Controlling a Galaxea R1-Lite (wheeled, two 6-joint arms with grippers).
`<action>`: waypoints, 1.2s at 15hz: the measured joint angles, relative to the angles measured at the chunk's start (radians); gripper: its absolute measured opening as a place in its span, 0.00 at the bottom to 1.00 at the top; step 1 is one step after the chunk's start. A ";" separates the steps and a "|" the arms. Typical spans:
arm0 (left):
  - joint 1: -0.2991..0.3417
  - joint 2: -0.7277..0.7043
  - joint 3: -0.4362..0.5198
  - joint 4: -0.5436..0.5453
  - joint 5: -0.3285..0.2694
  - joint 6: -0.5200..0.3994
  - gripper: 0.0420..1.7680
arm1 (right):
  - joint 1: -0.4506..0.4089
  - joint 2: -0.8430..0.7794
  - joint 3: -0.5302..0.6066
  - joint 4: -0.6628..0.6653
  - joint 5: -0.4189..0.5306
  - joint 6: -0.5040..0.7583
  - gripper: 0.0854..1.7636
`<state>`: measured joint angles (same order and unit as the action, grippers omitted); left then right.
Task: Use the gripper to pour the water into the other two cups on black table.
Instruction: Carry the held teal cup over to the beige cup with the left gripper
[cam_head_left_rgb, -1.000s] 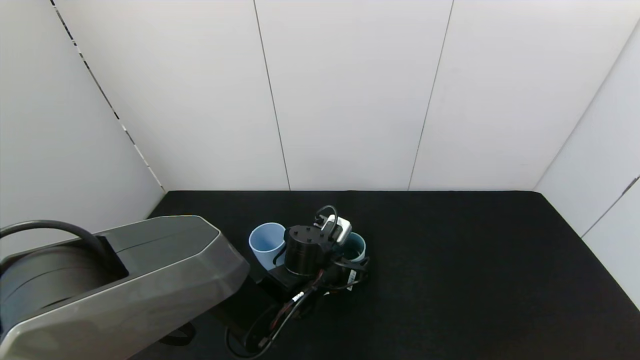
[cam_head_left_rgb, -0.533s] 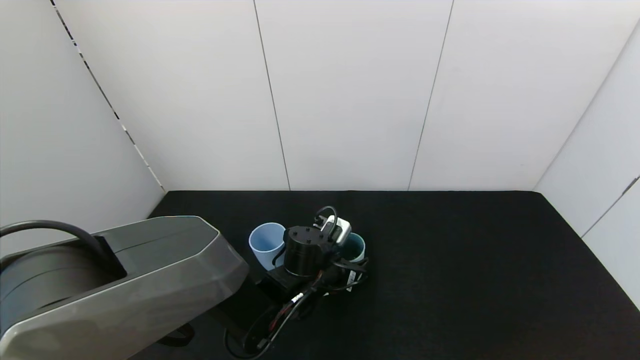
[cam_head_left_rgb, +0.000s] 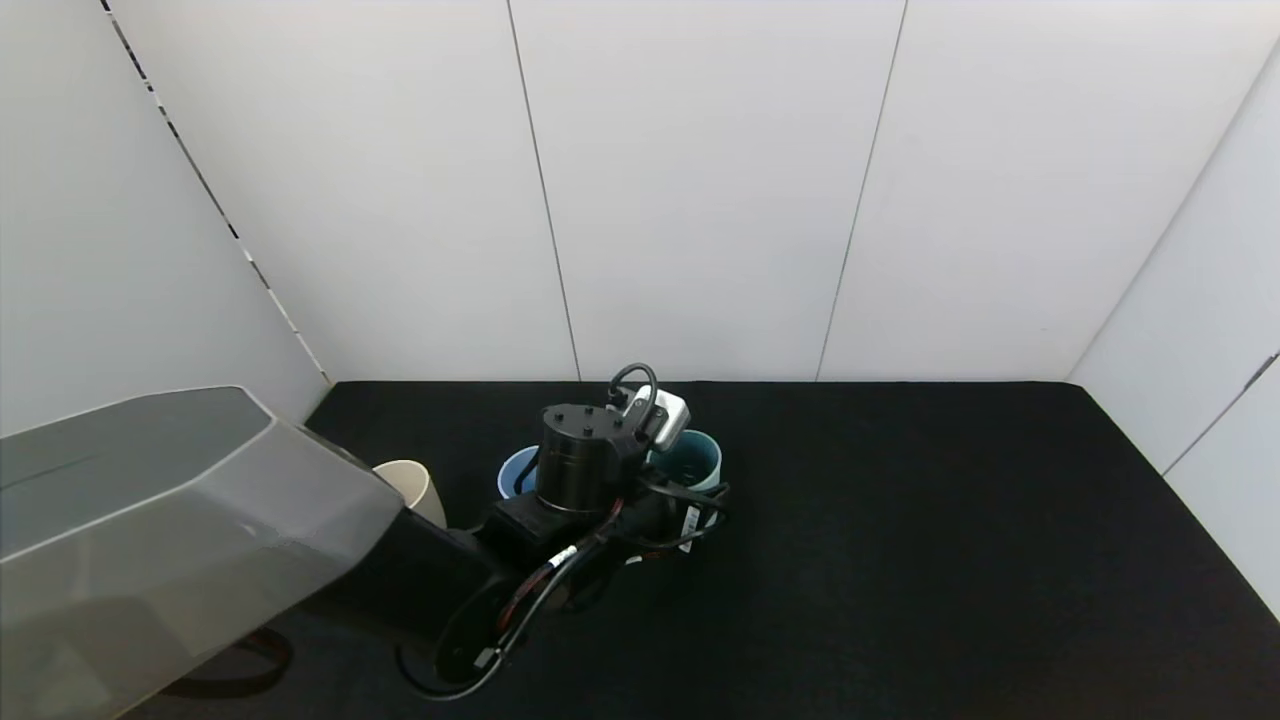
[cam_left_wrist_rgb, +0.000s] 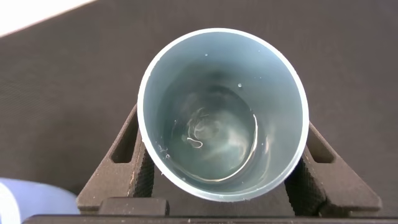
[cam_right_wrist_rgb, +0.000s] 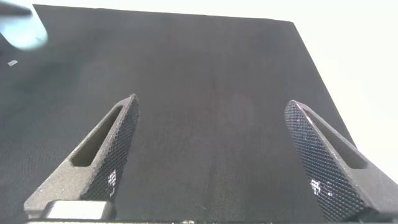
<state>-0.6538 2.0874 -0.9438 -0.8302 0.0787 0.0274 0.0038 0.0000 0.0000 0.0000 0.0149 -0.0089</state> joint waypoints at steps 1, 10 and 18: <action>0.004 -0.030 -0.001 0.029 0.001 0.000 0.65 | 0.000 0.000 0.000 0.000 0.000 0.000 0.97; 0.171 -0.346 -0.003 0.329 -0.011 0.083 0.65 | 0.000 0.000 0.000 0.000 0.000 0.000 0.97; 0.487 -0.541 0.019 0.510 -0.112 0.174 0.64 | 0.000 0.000 0.000 0.000 0.000 0.000 0.97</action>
<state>-0.1664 1.5462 -0.9245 -0.3198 -0.0336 0.2011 0.0043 0.0000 0.0000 0.0000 0.0149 -0.0085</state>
